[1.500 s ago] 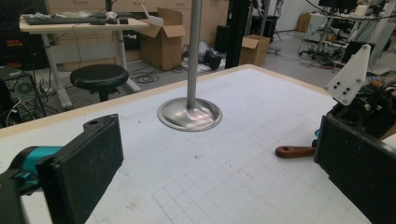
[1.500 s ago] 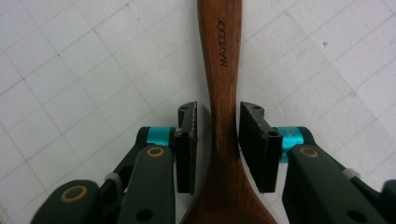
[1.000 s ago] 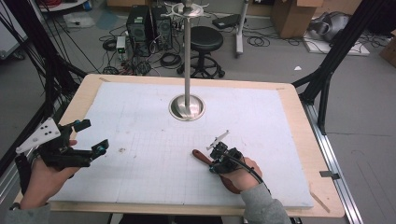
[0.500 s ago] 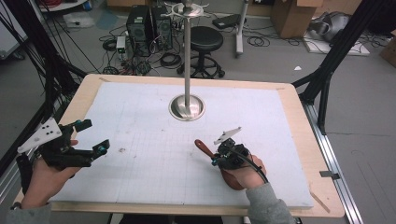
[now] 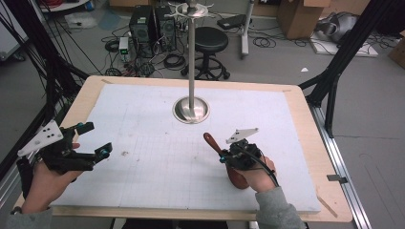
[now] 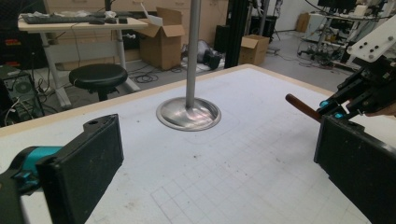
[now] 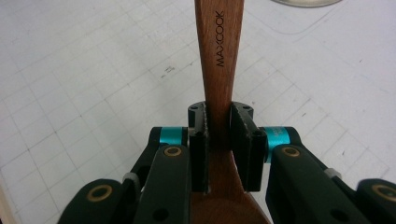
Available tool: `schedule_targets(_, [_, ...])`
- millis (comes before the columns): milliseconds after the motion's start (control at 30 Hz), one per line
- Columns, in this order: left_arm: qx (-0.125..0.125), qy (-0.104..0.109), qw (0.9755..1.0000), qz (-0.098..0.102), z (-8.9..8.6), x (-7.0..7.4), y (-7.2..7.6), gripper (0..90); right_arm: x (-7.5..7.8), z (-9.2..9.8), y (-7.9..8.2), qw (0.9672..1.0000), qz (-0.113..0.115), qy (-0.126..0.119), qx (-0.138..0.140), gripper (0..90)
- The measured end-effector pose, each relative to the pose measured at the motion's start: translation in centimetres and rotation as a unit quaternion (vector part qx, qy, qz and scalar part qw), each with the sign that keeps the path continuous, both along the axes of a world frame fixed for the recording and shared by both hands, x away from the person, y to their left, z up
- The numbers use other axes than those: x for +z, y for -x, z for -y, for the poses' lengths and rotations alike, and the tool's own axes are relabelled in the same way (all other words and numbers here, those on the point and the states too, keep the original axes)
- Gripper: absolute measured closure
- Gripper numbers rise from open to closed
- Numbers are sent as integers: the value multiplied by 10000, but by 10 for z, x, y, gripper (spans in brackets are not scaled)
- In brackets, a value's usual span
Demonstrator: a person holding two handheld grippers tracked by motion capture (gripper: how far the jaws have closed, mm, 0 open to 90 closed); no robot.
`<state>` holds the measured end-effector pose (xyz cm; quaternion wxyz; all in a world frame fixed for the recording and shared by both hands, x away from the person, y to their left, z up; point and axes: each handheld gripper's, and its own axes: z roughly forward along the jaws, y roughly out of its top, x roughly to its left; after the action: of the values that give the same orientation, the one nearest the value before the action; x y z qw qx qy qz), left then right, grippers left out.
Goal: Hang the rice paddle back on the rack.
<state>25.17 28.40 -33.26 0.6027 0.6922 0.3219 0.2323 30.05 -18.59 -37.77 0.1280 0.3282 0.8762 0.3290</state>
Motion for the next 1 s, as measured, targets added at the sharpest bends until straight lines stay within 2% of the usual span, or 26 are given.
schedule_targets(133, [8, 20, 10000, 4, 0, 0, 0, 18, 2, 1, 0, 10000, 45, -21, 1, 779])
schedule_targets(633, [3, 40, 10000, 32, -1, 2, 1, 18, 15, 12, 4, 9983, 485, -302, -99, 779])
schedule_targets(700, [3, 41, 10000, 31, -1, 2, 1, 18, 18, 14, 4, 9976, 560, -389, -101, 779])
schedule_targets(733, [-2, 39, 10000, 26, -2, 2, 1, 18, 22, 16, 5, 9965, 638, -523, -104, 779])
schedule_targets(800, [6, 48, 10000, 31, -2, 2, 1, 18, 25, 18, 5, 9955, 689, -642, -110, 779])
schedule_targets(867, [9, 54, 10000, 42, -3, 3, 1, 18, 27, 20, 5, 9948, 742, -685, -91, 779])
schedule_targets(1000, [10, 66, 10000, 51, -3, 3, 1, 18, 37, 27, 1, 9915, 959, -883, -48, 779])
